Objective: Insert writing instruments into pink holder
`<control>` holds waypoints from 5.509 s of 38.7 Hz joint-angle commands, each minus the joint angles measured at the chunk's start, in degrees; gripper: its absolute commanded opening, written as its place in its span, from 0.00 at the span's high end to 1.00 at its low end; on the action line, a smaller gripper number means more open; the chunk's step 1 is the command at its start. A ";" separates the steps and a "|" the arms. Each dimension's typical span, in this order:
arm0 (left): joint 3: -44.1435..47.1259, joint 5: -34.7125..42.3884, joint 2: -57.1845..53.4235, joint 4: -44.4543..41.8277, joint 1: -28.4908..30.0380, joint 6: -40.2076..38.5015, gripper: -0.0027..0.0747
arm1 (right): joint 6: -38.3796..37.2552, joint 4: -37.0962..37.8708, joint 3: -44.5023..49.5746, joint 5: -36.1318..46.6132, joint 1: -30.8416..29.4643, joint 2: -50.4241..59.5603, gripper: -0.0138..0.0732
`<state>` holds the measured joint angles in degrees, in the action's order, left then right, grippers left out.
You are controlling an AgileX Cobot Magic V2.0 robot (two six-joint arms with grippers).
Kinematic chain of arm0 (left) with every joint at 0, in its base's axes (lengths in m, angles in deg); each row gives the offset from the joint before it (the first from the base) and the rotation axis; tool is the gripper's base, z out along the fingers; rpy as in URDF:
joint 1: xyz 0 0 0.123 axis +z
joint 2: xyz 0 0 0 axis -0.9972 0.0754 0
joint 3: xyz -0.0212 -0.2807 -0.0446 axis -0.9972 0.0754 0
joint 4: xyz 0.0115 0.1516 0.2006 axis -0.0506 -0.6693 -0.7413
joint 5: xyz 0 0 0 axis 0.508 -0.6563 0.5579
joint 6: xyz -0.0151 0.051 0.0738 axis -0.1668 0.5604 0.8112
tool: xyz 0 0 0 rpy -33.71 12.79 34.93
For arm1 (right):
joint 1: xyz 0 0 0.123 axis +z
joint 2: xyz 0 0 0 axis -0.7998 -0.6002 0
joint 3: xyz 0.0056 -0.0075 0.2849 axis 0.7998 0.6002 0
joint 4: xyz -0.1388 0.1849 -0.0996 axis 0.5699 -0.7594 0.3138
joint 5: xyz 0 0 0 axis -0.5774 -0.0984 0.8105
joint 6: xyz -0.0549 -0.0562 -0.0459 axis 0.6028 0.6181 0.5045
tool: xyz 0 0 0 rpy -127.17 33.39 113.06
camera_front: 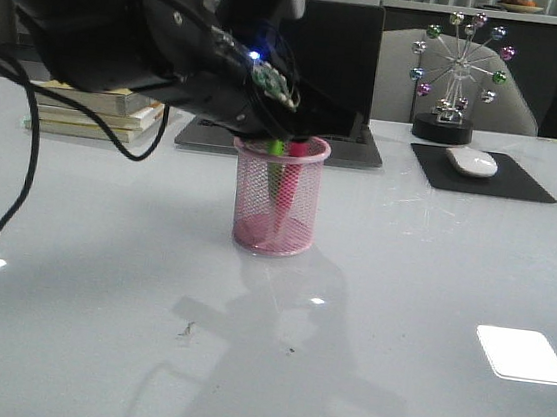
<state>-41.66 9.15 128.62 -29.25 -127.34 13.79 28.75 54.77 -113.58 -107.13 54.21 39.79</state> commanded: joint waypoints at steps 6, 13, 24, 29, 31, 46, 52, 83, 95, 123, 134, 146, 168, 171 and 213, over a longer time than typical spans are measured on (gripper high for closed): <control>-1.53 -1.17 -13.65 -0.12 2.53 6.90 0.58 | 0.38 0.44 -1.67 3.87 -0.30 0.53 0.42; -1.53 -12.48 -22.56 -0.12 10.11 7.39 0.67 | 0.38 0.44 -1.67 3.87 -0.30 0.53 0.42; -0.87 -26.73 -34.68 -3.60 25.01 7.81 0.68 | 0.38 0.44 -1.67 3.87 -0.30 0.53 0.42; 2.37 -27.93 -39.29 -4.70 29.72 7.81 0.69 | 0.38 0.44 -1.67 3.87 -0.30 0.53 0.42; 3.97 -28.21 -41.29 -4.70 31.23 7.81 0.69 | 0.38 0.50 -1.67 4.00 -0.30 0.53 0.42; 19.76 -28.89 -57.01 -4.70 36.20 7.81 0.69 | 0.38 0.49 -1.67 4.59 -0.30 0.53 0.42; 25.95 -28.89 -62.89 -4.58 36.20 7.81 0.69 | 0.38 0.49 -1.67 4.59 -0.30 0.53 0.42; 35.89 -29.63 -74.67 -4.58 36.20 7.81 0.69 | 0.38 0.49 -1.67 5.19 -0.25 0.25 0.42; 35.89 -29.53 -74.67 -4.58 36.20 7.81 0.69 | 0.38 0.43 -1.67 4.85 -0.25 0.25 0.42; 35.89 -28.81 -74.67 3.27 36.20 7.71 0.85 | 0.33 0.08 -1.67 1.39 -0.25 0.25 0.67; 35.89 -28.81 -74.67 3.27 36.20 7.71 0.85 | 0.33 0.08 -1.67 1.39 -0.25 0.25 0.81; 35.89 -28.81 -74.67 3.27 36.20 7.71 0.85 | 0.33 0.08 -1.67 1.39 -0.25 0.25 0.81; 35.89 -28.81 -74.67 3.27 36.20 7.71 0.85 | 0.33 0.08 -1.67 1.39 -0.25 0.25 0.81; 35.89 -28.81 -74.67 3.27 36.20 7.71 0.85 | 0.33 0.08 -1.67 1.39 -0.25 0.25 0.81; 35.89 -28.81 -74.67 3.27 36.20 7.71 0.85 | -7.83 2.10 21.39 9.41 -0.25 34.98 0.81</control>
<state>-4.11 -24.25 54.16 -26.90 -91.21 21.64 21.54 55.91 -92.80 -103.34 54.21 72.01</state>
